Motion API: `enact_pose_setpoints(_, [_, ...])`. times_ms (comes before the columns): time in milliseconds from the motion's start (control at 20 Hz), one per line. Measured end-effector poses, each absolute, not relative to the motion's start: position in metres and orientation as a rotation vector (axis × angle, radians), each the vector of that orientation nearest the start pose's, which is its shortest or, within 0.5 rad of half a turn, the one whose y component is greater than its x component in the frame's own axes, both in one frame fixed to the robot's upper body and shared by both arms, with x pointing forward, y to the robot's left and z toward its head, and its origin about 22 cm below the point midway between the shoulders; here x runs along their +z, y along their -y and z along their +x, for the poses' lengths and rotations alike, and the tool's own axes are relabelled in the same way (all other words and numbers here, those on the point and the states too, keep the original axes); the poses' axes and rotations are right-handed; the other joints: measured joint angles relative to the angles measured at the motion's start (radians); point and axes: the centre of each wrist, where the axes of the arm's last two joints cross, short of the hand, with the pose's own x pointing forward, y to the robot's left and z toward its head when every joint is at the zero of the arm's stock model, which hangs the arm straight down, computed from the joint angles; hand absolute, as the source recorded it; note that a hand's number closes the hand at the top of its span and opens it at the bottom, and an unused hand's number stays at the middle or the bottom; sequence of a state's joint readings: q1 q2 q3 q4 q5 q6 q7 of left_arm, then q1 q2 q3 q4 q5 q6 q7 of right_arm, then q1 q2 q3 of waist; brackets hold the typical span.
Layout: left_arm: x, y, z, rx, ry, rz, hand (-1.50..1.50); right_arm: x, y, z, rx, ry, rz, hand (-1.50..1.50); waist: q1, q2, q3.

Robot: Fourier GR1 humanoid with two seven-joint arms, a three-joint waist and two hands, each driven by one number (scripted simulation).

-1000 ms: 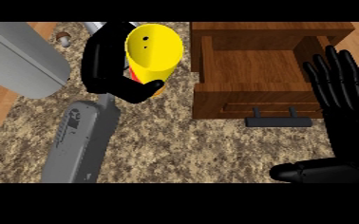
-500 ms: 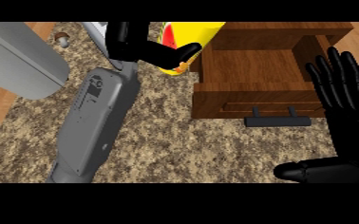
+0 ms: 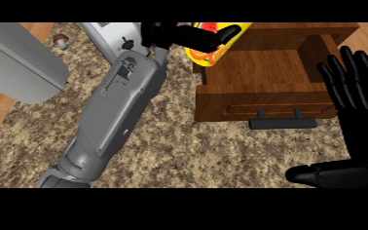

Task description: Pick up the cup, place it into the drawer and close the drawer

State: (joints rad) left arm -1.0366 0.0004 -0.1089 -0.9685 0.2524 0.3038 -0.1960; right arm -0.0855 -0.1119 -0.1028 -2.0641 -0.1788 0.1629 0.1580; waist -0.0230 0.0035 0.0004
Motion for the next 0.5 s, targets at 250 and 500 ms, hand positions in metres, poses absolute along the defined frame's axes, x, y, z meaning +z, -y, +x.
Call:
enact_pose_setpoints(250, [0.176, -0.043, 0.417, -0.097, 2.009, -0.239, 1.50, 0.135, 0.256, 0.227, 0.145, 1.994, 0.137, -1.50, -0.003, 0.001, 0.000])
enact_pose_setpoints(500, [0.161, -0.032, 0.424, -0.118, 1.974, -0.204, 1.50, 0.135, 0.252, 0.228, 0.154, 1.993, 0.147, -1.50, -0.018, 0.005, 0.000])
